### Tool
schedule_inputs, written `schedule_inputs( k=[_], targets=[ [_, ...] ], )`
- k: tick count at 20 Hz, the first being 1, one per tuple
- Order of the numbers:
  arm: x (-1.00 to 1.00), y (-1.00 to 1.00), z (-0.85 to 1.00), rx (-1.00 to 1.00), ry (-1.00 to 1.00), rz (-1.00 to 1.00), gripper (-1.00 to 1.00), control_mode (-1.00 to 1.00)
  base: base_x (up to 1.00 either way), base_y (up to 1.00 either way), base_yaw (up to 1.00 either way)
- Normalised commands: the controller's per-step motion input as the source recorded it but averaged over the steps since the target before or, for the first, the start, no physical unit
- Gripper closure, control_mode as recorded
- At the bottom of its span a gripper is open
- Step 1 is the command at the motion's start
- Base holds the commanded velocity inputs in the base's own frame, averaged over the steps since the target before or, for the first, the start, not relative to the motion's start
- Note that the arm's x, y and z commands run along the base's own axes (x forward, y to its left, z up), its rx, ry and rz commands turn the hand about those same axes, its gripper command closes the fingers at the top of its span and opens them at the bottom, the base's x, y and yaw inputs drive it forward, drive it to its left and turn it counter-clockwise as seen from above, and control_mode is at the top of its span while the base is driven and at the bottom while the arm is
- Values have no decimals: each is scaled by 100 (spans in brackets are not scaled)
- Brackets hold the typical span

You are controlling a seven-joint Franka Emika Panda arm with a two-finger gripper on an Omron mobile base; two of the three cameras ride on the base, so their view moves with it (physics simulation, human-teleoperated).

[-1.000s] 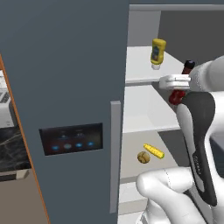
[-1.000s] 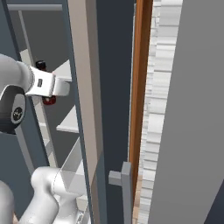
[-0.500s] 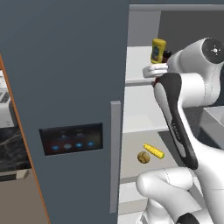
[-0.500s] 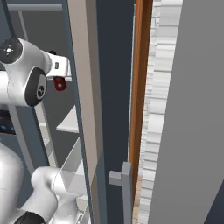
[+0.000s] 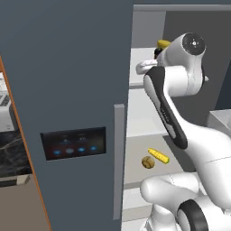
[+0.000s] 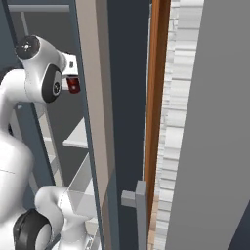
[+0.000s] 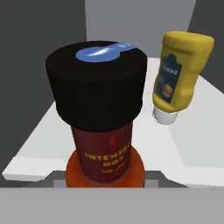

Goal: Place the condiment bottle and mustard from the counter to the top shelf of the fridge. If the existing items in the fridge are on the top shelf, move them to other shelves.

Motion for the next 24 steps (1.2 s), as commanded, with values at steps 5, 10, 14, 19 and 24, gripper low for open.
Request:
schedule_inputs(
  k=[5, 10, 14, 19, 24],
  targets=[
    [36, -2, -6, 1, 1, 0, 100, -100, 0, 0, 0],
    [7, -21, -11, 3, 0, 0, 100, -100, 0, 0, 0],
    [14, -26, 0, 5, 0, 0, 100, -100, 0, 0, 0],
    [22, -4, 0, 0, 0, 0, 100, -100, 0, 0, 0],
    [14, 0, -2, -1, 0, 0, 100, -100, 0, 0, 0]
  ],
)
